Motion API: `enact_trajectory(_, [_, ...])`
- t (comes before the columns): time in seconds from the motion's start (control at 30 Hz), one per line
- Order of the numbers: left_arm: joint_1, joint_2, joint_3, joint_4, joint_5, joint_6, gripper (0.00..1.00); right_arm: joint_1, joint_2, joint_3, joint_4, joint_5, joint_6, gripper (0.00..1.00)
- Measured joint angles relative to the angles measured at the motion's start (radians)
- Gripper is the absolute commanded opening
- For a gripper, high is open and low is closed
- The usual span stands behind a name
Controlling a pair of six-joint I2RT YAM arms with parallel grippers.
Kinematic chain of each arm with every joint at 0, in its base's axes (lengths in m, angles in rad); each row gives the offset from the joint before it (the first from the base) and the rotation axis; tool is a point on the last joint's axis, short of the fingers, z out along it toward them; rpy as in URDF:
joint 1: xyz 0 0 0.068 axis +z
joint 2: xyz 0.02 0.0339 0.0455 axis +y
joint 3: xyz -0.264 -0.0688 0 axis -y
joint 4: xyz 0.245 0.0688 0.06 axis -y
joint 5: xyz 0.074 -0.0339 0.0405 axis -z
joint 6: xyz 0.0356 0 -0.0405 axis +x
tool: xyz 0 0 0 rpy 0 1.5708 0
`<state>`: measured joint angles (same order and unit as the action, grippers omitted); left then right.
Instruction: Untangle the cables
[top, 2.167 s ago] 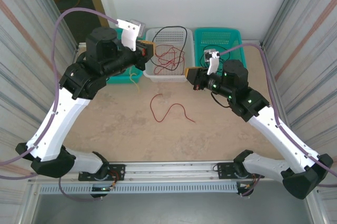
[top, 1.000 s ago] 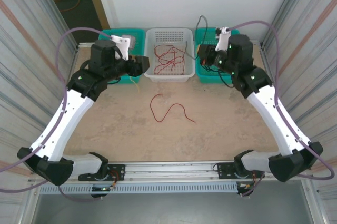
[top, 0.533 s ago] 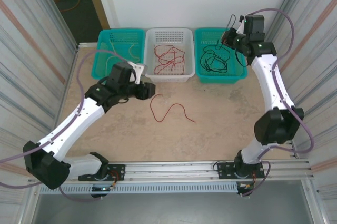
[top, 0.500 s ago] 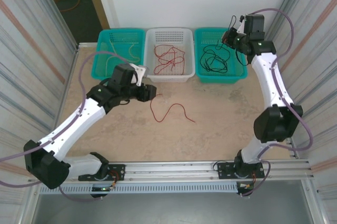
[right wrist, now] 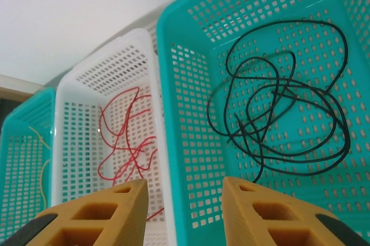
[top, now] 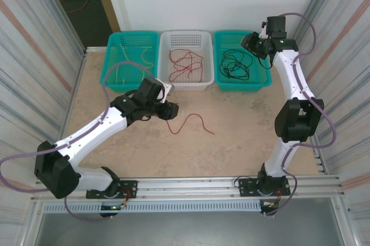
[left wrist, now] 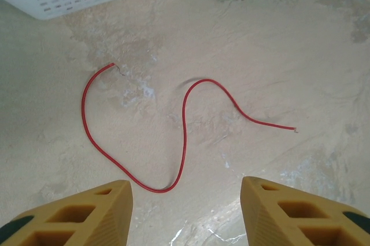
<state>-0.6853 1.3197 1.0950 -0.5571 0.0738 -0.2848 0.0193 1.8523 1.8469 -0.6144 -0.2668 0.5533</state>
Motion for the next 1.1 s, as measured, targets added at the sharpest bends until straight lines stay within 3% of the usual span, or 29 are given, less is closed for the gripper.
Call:
enact_trajectory(0.2, [-0.037, 0.071, -0.011, -0.024, -0.038, 0.015, 0.53, 0.037, -0.154, -0.209, 0.020, 0.005, -0.009, 0.43])
enact_trajectory(0.6, [-0.095, 0.304, -0.005, -0.038, -0.076, 0.076, 0.48, 0.267, -0.698, -0.745, 0.115, 0.070, 0.006, 0.46])
enact_trajectory(0.77, [-0.095, 0.430, 0.055, -0.035, -0.075, 0.095, 0.44, 0.296, -0.775, -0.851, 0.098, 0.107, 0.023, 0.46])
enact_trajectory(1.1, [-0.095, 0.539, 0.121, 0.005, -0.068, 0.106, 0.31, 0.296, -0.800, -0.860, 0.108, 0.117, 0.042, 0.46])
